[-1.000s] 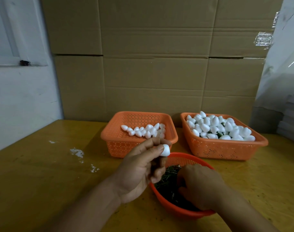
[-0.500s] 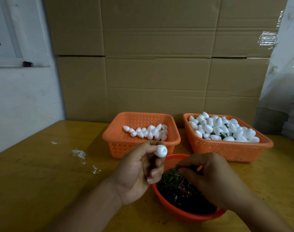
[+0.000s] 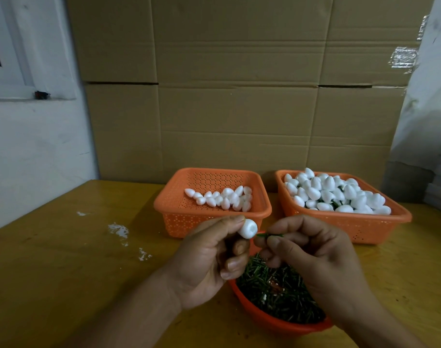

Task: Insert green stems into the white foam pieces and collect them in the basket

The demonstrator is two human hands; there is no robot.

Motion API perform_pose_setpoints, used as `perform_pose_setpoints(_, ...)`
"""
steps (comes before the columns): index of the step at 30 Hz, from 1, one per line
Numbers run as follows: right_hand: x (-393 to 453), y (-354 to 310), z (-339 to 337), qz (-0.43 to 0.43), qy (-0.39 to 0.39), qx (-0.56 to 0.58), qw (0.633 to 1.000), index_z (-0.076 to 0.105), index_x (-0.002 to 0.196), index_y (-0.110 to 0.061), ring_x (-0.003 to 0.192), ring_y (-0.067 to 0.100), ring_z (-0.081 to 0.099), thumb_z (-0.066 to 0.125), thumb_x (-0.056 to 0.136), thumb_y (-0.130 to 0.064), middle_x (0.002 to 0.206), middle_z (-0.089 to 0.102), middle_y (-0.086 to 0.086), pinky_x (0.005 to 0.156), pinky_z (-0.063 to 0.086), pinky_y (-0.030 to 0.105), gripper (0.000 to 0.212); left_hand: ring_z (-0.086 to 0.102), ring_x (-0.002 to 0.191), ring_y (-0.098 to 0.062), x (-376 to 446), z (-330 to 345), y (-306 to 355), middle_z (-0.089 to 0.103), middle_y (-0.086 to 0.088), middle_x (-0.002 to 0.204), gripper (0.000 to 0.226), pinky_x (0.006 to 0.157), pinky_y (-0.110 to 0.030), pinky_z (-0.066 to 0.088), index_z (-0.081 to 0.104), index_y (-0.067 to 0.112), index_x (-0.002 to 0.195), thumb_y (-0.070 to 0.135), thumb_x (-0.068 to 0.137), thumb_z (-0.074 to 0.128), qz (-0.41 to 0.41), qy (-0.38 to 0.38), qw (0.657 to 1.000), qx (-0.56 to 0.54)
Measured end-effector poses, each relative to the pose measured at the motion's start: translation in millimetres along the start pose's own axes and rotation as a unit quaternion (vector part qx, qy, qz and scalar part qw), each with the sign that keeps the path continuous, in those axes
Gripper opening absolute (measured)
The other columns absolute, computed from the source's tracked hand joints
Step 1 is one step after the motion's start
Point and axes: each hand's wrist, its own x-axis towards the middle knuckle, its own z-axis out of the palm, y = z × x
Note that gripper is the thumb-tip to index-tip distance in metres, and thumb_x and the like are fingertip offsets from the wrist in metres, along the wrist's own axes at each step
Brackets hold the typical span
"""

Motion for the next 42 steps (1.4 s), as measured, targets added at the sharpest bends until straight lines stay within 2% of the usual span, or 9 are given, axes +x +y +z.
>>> perform_pose_setpoints(7,-0.5,0.9,3.1,-0.019,0.016,-0.018,1.000,0.076,0.086,-0.014,0.062,0.019,0.070,0.075,0.072,-0.022,0.076,0.075,0.019,0.055,0.056,0.024,0.017,0.041,0.046,-0.009,-1.0,2.3,0.7,0.047,-0.003,0.066,0.022,0.041,-0.019,0.032,0.066,0.010,0.087,0.030,0.093,0.060,0.002,-0.009,1.000,-0.004)
perform_pose_setpoints(12,-2.0,2.4,6.4,-0.043,0.029,-0.040,0.998,0.078,0.086,-0.016,0.062,0.015,0.069,0.075,0.073,-0.020,0.075,0.075,0.013,0.055,0.054,0.020,0.014,0.041,0.046,-0.009,-1.5,2.6,0.7,0.047,-0.003,0.066,0.024,0.041,-0.019,0.031,0.065,0.010,0.089,0.033,0.093,0.060,0.008,-0.007,1.000,-0.002)
perform_pose_setpoints(17,-5.2,3.4,10.2,-0.111,0.071,-0.111,0.985,0.081,0.086,-0.025,0.067,0.009,0.071,0.076,0.076,-0.014,0.078,0.078,-0.004,0.059,0.055,0.017,0.016,0.042,0.047,-0.010,-1.6,1.8,-0.8,0.047,-0.004,0.067,0.027,0.041,-0.020,0.030,0.061,0.008,0.092,0.034,0.092,0.063,0.010,-0.004,1.000,0.000)
perform_pose_setpoints(21,-6.5,5.7,11.7,-0.181,0.089,-0.194,0.960,0.080,0.091,-0.021,0.072,0.013,0.073,0.077,0.078,-0.012,0.082,0.077,-0.009,0.063,0.058,0.030,0.017,0.043,0.047,-0.010,-1.5,1.6,-1.0,0.048,-0.004,0.067,0.026,0.041,-0.020,0.029,0.065,0.011,0.089,0.037,0.089,0.065,0.013,-0.004,1.000,0.007)
perform_pose_setpoints(25,-6.8,8.3,10.2,-0.212,0.084,-0.242,0.943,0.080,0.095,-0.020,0.073,0.011,0.071,0.081,0.080,-0.011,0.083,0.076,-0.011,0.062,0.056,0.028,0.017,0.043,0.048,-0.010,-1.9,2.6,-1.0,0.048,-0.003,0.067,0.025,0.042,-0.020,0.029,0.067,0.014,0.084,0.038,0.089,0.066,0.018,-0.005,1.000,0.013)
perform_pose_setpoints(29,-6.8,11.3,11.1,-0.217,0.090,-0.248,0.940,0.080,0.094,-0.020,0.072,0.010,0.071,0.080,0.078,-0.010,0.082,0.075,-0.012,0.060,0.055,0.026,0.019,0.043,0.048,-0.009,-2.7,3.7,-1.4,0.048,-0.003,0.067,0.027,0.043,-0.021,0.028,0.067,0.013,0.084,0.040,0.087,0.067,0.019,-0.004,1.000,0.015)
perform_pose_setpoints(33,-7.5,10.9,10.5,-0.216,0.078,-0.274,0.934,0.080,0.095,-0.021,0.069,0.010,0.070,0.081,0.082,-0.016,0.081,0.074,-0.012,0.056,0.054,0.027,0.014,0.044,0.047,-0.009,-2.9,4.4,-1.8,0.049,-0.001,0.065,0.026,0.041,-0.019,0.031,0.067,0.016,0.080,0.042,0.083,0.070,0.033,0.013,0.999,0.034)
perform_pose_setpoints(37,-7.8,9.0,9.9,-0.190,0.069,-0.304,0.931,0.080,0.095,-0.022,0.064,0.009,0.066,0.081,0.083,-0.020,0.078,0.072,-0.013,0.054,0.048,0.017,0.013,0.045,0.046,-0.009,-1.5,6.2,-4.5,0.051,-0.001,0.062,0.023,0.040,-0.018,0.032,0.071,0.020,0.075,0.042,0.075,0.076,0.062,0.052,0.994,0.071)
perform_pose_setpoints(42,-8.0,11.0,6.6,-0.126,0.065,-0.297,0.944,0.080,0.092,-0.034,0.062,0.015,0.065,0.077,0.082,-0.021,0.074,0.072,-0.009,0.052,0.051,0.031,0.016,0.047,0.046,-0.011,-0.9,7.2,-8.7,0.053,-0.003,0.060,0.023,0.040,-0.019,0.034,0.073,0.019,0.079,0.041,0.074,0.078,0.108,0.086,0.982,0.131)
